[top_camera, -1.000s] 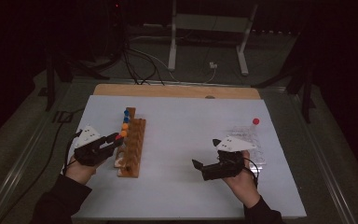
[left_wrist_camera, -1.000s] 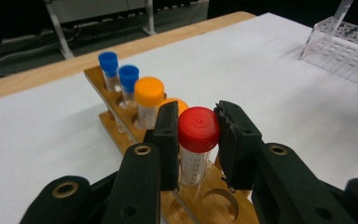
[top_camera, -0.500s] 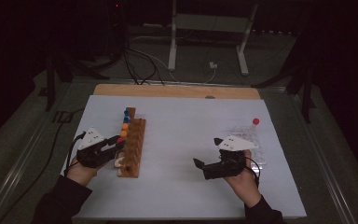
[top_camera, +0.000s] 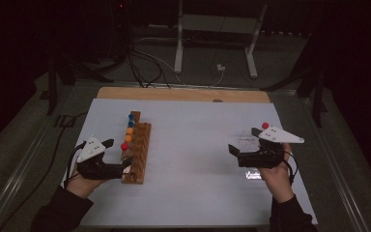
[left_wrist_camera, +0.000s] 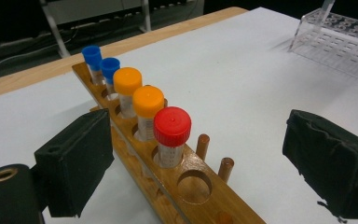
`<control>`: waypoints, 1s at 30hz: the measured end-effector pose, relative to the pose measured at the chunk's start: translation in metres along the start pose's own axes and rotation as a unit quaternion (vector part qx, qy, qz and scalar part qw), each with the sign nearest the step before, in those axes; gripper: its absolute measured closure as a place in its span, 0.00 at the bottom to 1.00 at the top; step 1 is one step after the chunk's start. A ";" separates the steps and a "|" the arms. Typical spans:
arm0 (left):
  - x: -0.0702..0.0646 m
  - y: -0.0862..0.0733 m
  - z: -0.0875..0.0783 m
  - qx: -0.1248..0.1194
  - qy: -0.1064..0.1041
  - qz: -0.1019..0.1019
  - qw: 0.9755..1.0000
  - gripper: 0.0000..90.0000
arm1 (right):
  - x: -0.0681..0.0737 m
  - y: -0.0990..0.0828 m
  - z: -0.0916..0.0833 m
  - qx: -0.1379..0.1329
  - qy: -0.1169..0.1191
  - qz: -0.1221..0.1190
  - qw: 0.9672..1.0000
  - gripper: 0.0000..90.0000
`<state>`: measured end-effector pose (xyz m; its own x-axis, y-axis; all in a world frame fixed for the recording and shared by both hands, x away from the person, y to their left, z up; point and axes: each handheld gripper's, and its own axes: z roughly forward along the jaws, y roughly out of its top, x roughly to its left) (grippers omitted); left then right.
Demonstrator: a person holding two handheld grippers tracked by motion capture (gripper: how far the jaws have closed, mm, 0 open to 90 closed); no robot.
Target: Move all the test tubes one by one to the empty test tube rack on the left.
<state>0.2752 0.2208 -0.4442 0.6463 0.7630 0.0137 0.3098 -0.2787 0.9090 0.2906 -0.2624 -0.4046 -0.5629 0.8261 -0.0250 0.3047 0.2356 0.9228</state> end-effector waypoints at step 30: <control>-0.001 -0.001 -0.008 -0.015 -0.049 0.024 0.998 0.02 | -0.115 -0.063 0.035 0.080 -0.102 0.078 0.988 0.63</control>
<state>0.2690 0.2253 -0.4418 0.7250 0.6885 0.0188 0.2568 -0.2957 0.9201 0.3631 -0.3544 -0.4731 -0.3374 0.9412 0.0195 0.5027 0.1626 0.8491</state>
